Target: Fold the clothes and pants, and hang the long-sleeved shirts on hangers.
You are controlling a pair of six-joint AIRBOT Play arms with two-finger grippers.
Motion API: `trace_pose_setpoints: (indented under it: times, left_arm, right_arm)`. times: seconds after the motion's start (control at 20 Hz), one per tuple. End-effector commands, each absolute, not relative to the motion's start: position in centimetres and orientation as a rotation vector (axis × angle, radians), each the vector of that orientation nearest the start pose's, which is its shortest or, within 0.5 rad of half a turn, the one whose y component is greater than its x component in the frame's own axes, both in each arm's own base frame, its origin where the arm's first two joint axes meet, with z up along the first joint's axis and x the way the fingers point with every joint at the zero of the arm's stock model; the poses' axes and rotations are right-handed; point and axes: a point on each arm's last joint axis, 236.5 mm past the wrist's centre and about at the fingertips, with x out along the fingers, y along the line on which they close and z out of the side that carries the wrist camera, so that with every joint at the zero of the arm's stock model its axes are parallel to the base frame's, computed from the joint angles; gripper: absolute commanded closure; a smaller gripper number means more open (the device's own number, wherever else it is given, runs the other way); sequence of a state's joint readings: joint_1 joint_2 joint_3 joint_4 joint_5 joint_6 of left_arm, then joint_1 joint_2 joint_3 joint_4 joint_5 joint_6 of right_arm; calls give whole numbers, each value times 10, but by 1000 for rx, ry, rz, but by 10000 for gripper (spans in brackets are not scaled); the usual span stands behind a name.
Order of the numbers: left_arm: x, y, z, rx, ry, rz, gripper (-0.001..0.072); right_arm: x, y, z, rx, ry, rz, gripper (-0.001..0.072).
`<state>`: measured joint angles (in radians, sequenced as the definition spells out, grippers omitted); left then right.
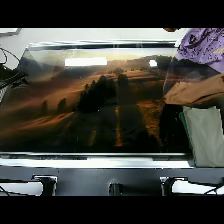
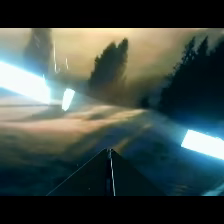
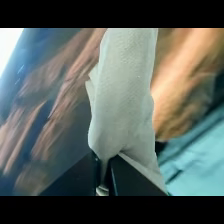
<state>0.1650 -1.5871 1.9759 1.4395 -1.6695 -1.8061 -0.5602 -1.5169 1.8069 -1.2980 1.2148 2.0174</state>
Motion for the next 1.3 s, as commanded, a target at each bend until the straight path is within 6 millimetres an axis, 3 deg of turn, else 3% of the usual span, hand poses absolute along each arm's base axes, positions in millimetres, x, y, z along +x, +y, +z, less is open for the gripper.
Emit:
trace_pose_setpoints:
  times: [0.0,0.25,0.65,0.8,1.05,1.25]
  left_arm:
    - [437,38,133,-388,1282,156,690]
    - [438,28,134,-405,1284,118,690]
    - [438,27,134,-402,1283,115,690]
    - [438,27,134,-401,1283,115,690]
    - [438,27,134,-395,1284,111,690]
    - [438,27,134,-395,1284,111,690]
  right_arm:
    - [425,-248,173,852,713,-722,685]
    - [386,-266,181,802,722,-887,685]
    - [318,-261,156,776,963,-1088,684]
    - [297,-247,136,766,1065,-1113,684]
    - [232,-234,84,679,1206,-1212,683]
    - [202,-225,54,642,1258,-1245,683]
